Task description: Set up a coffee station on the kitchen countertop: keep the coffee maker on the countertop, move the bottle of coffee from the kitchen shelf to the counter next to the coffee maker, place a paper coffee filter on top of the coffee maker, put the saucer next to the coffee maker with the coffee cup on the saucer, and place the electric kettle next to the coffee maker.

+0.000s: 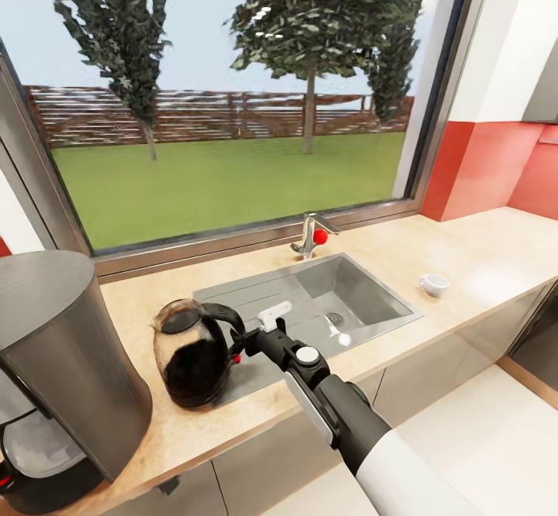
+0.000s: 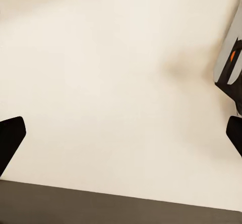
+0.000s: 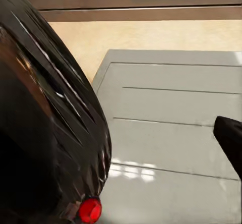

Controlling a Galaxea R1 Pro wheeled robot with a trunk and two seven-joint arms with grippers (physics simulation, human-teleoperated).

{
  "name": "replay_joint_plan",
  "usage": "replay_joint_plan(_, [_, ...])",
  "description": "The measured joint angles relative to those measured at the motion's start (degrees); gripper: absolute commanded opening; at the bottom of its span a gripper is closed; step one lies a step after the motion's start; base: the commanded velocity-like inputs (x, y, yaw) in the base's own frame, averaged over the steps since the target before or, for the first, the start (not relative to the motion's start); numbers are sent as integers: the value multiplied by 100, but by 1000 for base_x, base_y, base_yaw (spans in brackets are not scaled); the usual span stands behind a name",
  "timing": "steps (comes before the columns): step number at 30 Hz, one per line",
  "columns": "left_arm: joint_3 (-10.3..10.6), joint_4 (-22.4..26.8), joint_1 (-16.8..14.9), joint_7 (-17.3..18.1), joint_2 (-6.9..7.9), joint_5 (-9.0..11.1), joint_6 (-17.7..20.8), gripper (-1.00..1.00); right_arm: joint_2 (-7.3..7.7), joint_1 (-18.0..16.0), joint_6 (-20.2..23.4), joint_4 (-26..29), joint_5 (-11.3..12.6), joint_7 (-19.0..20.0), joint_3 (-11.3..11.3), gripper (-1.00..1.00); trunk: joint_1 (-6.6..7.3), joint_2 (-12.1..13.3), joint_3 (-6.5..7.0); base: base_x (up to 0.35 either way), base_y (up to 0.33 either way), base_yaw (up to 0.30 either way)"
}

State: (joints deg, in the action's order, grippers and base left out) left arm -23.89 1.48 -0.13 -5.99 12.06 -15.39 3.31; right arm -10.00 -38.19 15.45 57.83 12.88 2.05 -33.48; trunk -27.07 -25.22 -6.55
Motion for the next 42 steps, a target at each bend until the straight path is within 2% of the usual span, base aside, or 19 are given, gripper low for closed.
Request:
replay_joint_plan(27, [7,7,-2,-13,0,9,0,100,0,0,-8,-137,-6,-9,0,100,0,0,0,-31,0,0])
replay_joint_plan(42, [8,8,-3,-20,-1,0,0,100,1,1,-8,-136,-6,-8,-2,100,-3,2,1,-303,0,0])
